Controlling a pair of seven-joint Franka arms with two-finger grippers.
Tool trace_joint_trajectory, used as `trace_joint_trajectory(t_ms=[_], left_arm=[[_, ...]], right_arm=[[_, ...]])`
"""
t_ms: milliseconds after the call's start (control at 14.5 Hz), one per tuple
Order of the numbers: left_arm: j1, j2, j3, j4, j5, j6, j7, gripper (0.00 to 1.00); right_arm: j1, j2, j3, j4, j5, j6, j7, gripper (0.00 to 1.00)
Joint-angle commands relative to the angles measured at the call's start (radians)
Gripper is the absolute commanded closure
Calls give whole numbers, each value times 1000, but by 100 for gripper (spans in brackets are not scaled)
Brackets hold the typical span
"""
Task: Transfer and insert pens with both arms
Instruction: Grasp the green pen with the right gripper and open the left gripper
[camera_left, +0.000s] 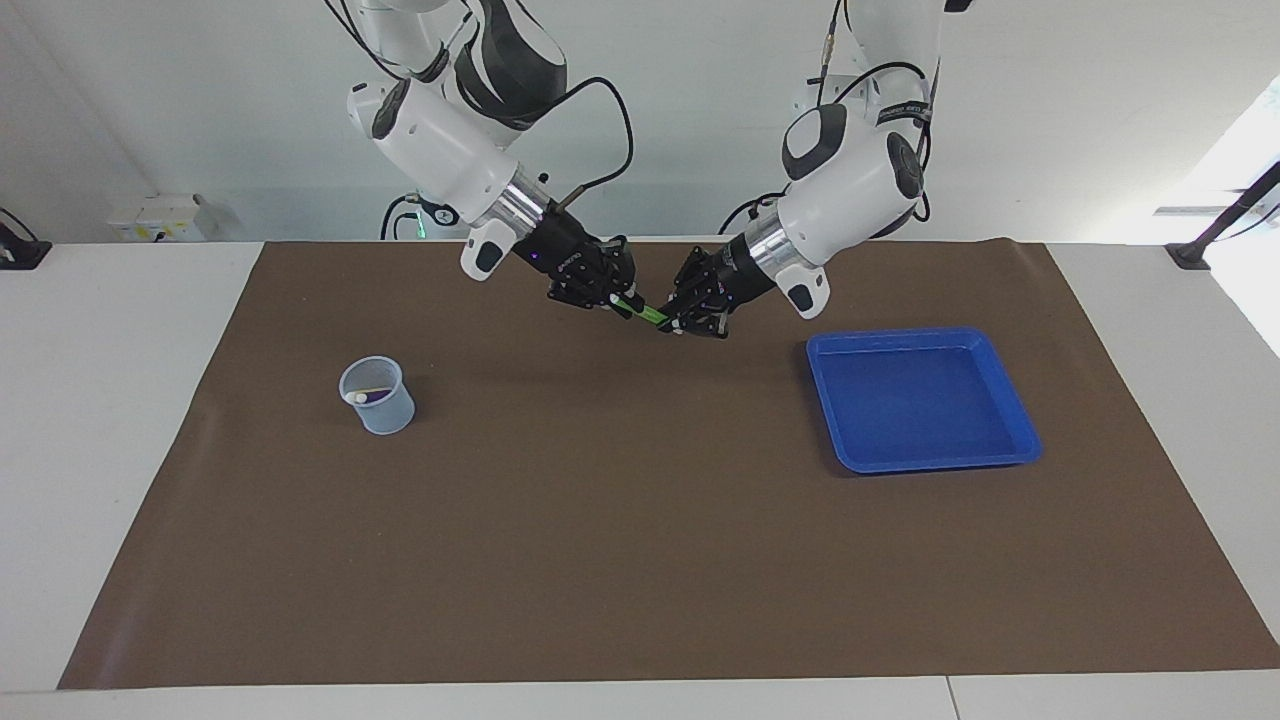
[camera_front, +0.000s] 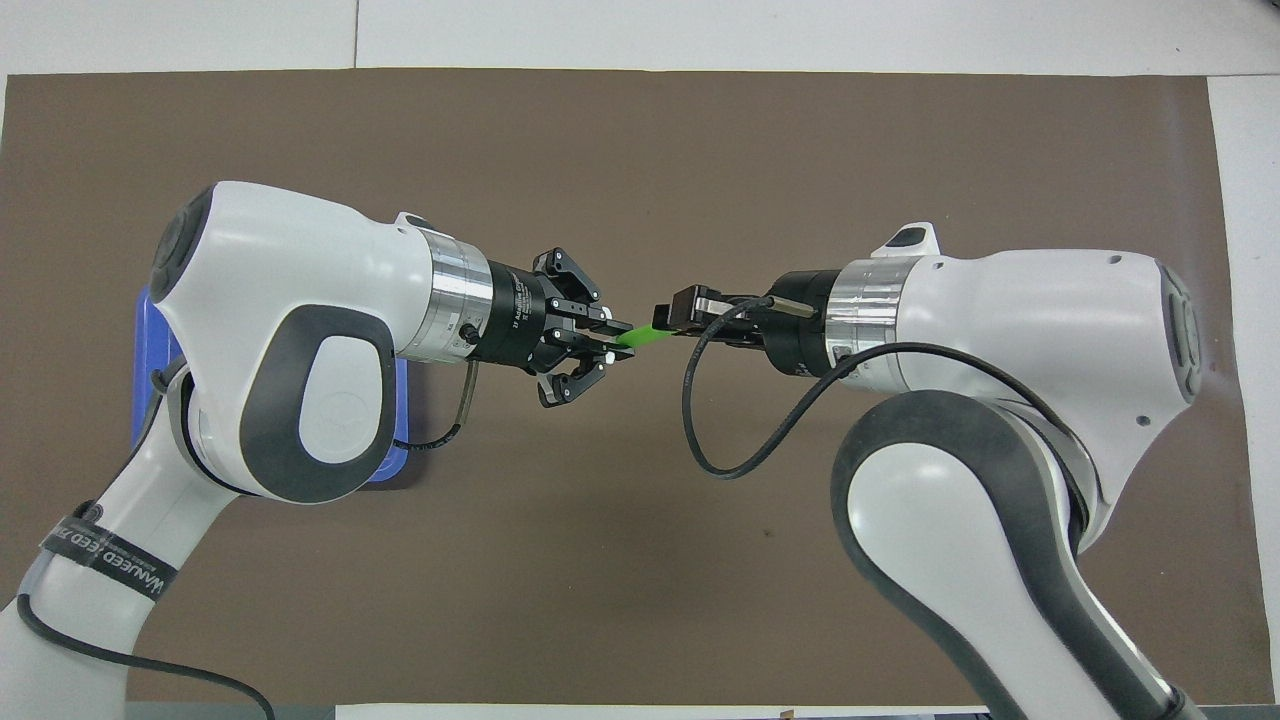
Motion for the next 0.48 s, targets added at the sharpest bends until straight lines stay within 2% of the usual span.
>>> trace_joint_trajectory(t_ms=[0, 69, 413], left_arm=[[-2, -28, 3, -30, -29, 13, 20, 100], [-4, -28, 4, -26, -26, 13, 31, 1], [5, -40, 11, -35, -20, 0, 95, 0]], right_arm=[[-12, -19, 5, -20, 6, -2, -16, 100], [-14, -19, 5, -20, 6, -3, -21, 100], [-32, -24, 1, -18, 3, -38, -24, 100]])
